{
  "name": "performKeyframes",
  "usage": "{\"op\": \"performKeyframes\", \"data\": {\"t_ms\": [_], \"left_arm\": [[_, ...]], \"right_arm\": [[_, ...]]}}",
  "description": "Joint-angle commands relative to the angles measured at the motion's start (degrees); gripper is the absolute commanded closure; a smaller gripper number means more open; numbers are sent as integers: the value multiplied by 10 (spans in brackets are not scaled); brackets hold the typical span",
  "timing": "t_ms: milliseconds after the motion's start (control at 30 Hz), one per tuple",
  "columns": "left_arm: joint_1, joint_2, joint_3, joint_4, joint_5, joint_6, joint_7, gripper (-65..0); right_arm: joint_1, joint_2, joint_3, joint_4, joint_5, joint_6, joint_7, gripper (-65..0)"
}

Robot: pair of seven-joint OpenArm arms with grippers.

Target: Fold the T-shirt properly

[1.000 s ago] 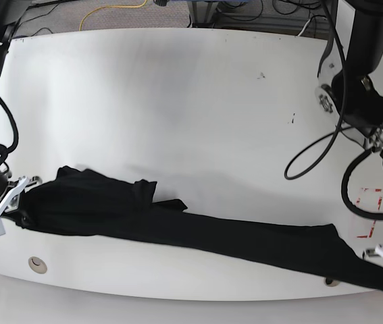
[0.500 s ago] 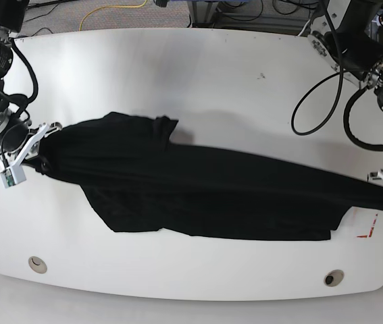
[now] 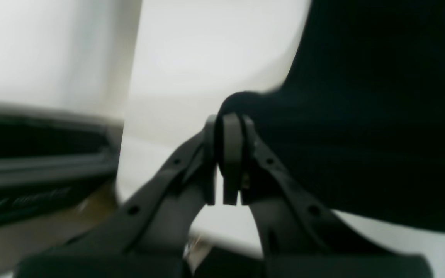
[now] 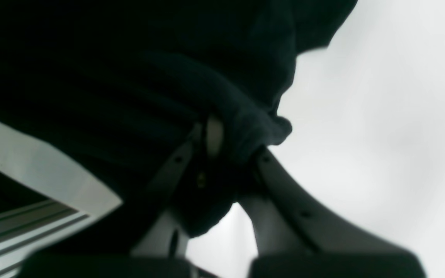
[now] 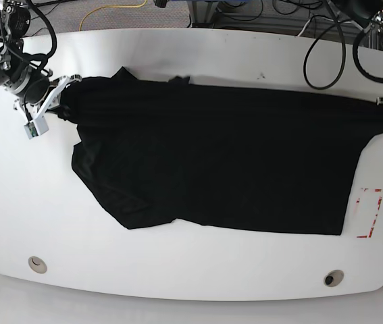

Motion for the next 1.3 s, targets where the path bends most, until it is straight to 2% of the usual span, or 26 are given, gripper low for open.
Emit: {"op": "performKeyframes", "data": {"t_ms": [0,267,700,933,1267], "left_arm": [[19,-13,-3,7,5,2,-14,0],[40,-11,-3,7,5,2,-14,0],[43,-13,-3,7,8,2,-14,0],[55,-15,-3,7,8,2,-14,0],[36,-15,1,6,8,2,-15,0]], "right_arm": [[-11,1,5,12,-3,-2,15,0],[-21,-22,3,12,-4,-4,15,0],[-40,-24,3,10,-4,-6,15,0],[-77,-25,3,10,-4,-7,14,0],[-117,-66,3,9,-4,-7,-21,0]]}}
